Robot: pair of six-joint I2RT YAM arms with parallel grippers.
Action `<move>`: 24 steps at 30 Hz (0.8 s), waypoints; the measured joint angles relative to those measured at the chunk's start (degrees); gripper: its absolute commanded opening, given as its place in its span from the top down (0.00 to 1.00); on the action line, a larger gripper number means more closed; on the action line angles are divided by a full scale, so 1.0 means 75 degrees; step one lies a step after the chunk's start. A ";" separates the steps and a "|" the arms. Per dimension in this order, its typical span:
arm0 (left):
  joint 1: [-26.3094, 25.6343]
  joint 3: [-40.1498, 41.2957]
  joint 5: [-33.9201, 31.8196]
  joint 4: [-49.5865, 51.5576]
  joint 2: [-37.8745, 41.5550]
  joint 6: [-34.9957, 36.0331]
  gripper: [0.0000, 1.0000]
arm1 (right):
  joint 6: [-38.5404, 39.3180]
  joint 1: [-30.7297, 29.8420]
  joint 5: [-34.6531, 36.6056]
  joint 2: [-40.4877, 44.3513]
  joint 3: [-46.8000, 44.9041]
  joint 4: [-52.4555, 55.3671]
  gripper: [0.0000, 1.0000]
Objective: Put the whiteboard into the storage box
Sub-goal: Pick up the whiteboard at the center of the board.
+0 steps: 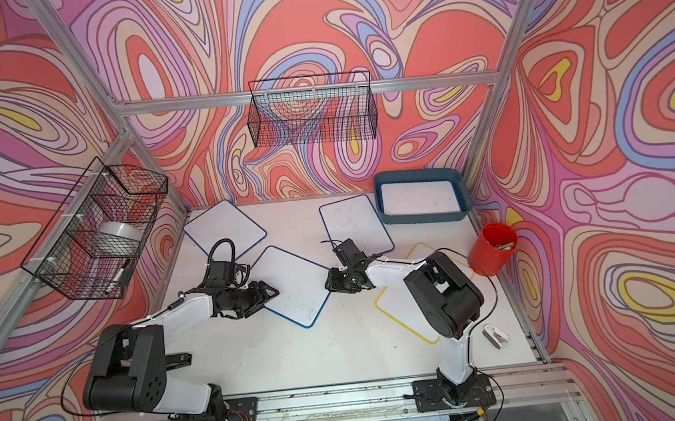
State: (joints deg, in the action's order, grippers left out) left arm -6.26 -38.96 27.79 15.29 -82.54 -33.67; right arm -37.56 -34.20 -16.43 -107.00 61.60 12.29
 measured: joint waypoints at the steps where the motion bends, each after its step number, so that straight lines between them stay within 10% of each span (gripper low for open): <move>1: 0.0017 -0.0032 -0.0128 0.0178 0.0111 0.0047 0.32 | 0.0038 0.0009 -0.0015 0.0006 0.0000 0.0026 0.53; 24: 0.1049 -0.4605 -0.0565 0.0848 -0.3960 0.0845 0.33 | 0.0038 0.0044 -0.1172 0.0516 -0.1005 -0.0530 0.53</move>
State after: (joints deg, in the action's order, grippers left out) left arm 1.61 -73.49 23.55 21.65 -112.25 -27.33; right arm -37.28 -33.87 -25.21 -103.13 54.06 8.32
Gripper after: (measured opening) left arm 0.667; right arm 0.466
